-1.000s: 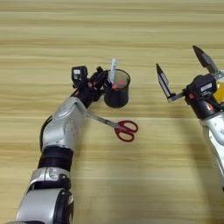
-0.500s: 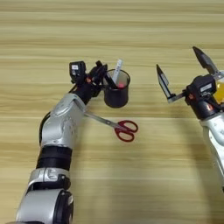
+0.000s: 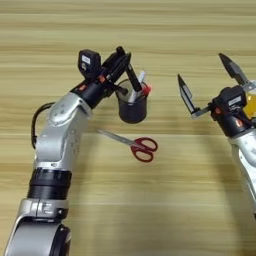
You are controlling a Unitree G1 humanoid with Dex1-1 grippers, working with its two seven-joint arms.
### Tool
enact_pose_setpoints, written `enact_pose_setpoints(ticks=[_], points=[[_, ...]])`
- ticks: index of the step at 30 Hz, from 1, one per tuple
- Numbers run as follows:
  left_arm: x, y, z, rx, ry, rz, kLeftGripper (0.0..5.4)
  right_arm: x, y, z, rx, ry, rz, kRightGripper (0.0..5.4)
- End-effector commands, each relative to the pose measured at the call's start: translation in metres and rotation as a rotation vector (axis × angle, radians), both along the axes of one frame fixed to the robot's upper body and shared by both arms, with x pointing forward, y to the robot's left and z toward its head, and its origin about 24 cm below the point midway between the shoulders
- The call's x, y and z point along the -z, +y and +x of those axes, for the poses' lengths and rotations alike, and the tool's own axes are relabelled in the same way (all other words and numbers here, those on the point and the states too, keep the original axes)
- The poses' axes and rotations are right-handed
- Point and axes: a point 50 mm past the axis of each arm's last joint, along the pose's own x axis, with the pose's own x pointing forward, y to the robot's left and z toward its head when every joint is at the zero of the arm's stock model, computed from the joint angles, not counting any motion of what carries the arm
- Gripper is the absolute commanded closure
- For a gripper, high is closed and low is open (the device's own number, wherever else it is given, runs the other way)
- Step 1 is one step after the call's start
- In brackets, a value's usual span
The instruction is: Move the objects on the table
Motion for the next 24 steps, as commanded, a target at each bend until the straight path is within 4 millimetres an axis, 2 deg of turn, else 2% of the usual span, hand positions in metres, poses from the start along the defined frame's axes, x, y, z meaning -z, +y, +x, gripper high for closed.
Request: enact_pose_setpoints(ticks=[1,8,13,20,24], points=[[-0.016,0.001,-0.004,0.011,-0.104,0.059,4.64,-0.005,0.0,0.001,-0.012,-0.017,-0.013,0.0],[-0.037,0.0,-0.022,0.067,-0.201,0.031,4.64,-0.008,0.001,0.0,-0.026,-0.026,-0.009,0.0],[-0.042,-0.002,-0.031,0.105,-0.224,0.009,4.64,-0.009,0.001,0.0,-0.031,-0.025,-0.002,0.0],[-0.032,-0.006,-0.036,0.164,-0.192,0.017,4.64,-0.019,-0.008,0.004,0.006,-0.039,0.075,0.0],[-0.024,-0.011,-0.045,0.26,-0.185,0.014,4.64,-0.026,-0.015,0.006,0.037,-0.05,0.128,0.0]])
